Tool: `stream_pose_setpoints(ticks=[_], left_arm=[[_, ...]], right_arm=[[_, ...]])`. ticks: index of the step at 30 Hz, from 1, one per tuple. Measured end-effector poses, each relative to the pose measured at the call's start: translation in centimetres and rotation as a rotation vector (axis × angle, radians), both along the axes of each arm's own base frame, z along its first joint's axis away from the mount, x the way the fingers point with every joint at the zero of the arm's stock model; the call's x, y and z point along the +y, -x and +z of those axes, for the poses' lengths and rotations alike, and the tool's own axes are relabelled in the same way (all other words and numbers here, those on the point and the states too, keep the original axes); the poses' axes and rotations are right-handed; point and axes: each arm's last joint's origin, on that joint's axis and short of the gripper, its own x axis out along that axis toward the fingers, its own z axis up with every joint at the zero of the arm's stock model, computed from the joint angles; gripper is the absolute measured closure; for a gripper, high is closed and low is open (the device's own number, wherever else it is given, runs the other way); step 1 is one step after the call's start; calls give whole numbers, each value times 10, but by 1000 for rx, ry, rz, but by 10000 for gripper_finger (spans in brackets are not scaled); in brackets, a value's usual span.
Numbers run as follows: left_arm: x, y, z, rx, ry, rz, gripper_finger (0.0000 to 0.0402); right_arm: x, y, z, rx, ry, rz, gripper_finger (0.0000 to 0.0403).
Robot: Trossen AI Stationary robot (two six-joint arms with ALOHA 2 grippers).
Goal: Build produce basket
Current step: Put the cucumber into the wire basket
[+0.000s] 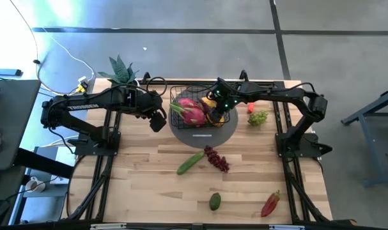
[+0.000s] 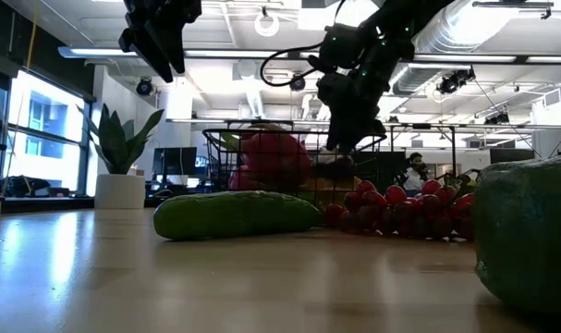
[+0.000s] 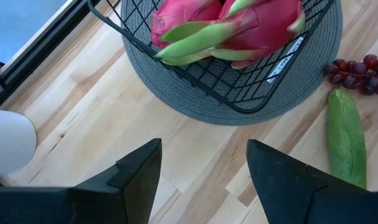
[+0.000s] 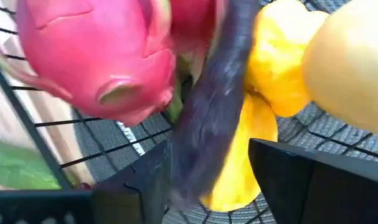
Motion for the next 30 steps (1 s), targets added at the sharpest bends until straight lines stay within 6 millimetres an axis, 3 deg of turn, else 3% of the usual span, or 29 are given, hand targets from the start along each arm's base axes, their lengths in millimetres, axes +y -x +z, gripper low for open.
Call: stream_pose_setpoints(ticks=[8,24,30], left_arm=[[0,0,0,0,-1,1,177],[0,-1,0,-4,-9,-13,177],[1,-9,4,-110,4,-22,177]], right_arm=[[-1,1,3,23,19,-22,179],[-26,4,61,8,68,-181,183],[-25,6,74,12,39,-228,183]])
